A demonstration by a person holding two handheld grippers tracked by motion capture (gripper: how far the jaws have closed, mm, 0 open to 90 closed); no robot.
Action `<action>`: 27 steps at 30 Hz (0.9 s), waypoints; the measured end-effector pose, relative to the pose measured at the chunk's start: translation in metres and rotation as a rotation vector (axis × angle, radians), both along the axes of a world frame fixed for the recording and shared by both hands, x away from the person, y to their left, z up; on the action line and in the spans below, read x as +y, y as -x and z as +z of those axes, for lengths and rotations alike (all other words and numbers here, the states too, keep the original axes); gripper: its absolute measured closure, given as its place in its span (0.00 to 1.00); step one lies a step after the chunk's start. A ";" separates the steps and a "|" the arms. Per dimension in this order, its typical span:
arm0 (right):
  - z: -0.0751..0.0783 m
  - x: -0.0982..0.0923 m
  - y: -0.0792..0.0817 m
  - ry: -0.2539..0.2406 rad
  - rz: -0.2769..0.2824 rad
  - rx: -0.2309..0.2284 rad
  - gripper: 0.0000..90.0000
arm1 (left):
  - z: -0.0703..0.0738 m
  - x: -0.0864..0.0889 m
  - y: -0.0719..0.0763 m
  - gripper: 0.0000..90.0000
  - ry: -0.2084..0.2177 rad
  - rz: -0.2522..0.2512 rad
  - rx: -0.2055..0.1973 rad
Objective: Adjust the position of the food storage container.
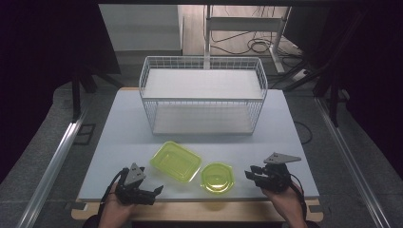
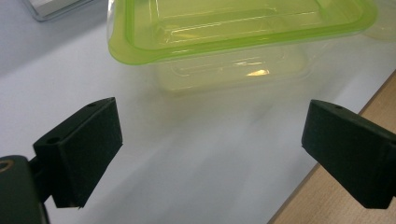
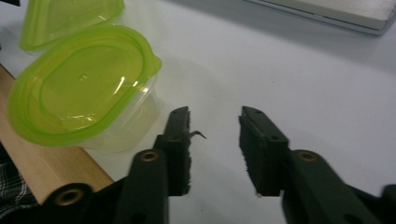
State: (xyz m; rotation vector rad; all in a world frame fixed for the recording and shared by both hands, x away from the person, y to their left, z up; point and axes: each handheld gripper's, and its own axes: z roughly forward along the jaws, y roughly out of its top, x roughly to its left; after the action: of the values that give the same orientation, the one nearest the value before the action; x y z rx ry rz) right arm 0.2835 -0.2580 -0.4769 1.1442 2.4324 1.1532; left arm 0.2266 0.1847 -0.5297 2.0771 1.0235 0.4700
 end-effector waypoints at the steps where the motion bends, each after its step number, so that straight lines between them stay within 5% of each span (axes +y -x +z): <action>1: 0.001 0.000 0.000 -0.006 0.003 0.001 0.79 | 0.000 0.000 0.000 0.06 0.001 0.000 0.000; 9: 0.013 0.012 0.002 -0.043 0.060 0.010 0.95 | 0.000 0.000 0.000 0.05 -0.002 0.008 -0.001; 27: 0.018 0.081 0.004 -0.031 0.235 0.014 0.99 | -0.001 0.001 -0.001 0.06 -0.005 0.021 -0.003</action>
State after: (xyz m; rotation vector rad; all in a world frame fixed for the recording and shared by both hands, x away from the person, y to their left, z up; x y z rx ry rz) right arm 0.2794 -0.1765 -0.4587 0.8949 2.6235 1.2543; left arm 0.2272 0.1855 -0.5303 2.0713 1.0446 0.4871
